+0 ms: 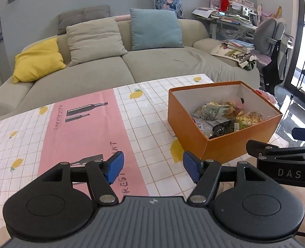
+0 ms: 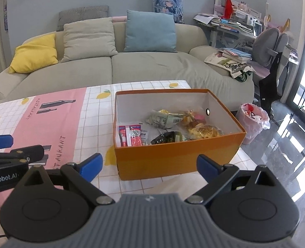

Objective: Organize snacks

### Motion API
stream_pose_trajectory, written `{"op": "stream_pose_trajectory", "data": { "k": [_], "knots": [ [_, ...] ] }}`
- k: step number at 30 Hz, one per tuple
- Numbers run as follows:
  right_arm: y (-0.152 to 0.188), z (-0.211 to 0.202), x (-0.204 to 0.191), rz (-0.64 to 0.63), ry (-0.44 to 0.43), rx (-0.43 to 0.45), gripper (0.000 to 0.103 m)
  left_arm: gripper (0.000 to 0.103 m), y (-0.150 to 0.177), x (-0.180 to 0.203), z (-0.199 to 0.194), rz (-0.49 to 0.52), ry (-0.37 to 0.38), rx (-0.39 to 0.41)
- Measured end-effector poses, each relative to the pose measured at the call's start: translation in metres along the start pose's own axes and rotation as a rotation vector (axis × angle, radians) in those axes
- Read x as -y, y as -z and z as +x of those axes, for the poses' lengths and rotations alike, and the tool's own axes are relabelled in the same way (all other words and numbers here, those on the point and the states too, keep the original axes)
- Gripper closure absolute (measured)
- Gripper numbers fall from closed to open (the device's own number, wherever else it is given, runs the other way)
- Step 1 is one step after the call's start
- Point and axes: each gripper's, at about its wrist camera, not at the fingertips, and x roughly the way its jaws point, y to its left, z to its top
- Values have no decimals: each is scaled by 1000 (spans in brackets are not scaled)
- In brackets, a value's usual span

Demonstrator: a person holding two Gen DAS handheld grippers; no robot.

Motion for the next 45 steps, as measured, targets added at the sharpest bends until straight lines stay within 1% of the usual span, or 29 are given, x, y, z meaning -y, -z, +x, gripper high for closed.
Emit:
{"op": "stream_pose_trajectory", "data": {
  "k": [3,18,45],
  "knots": [
    [-1,0,-1,-2,3,1,7,22,0,-1,0,2,-3,-8],
    [-5,-6,-10,-20,-20,12,7,22,-3,-4,-3,-13,-5,-4],
    [-5,-10,-15,-28,-24,27,6,22,-5,-4,-7,-14,-11,0]
  ]
}}
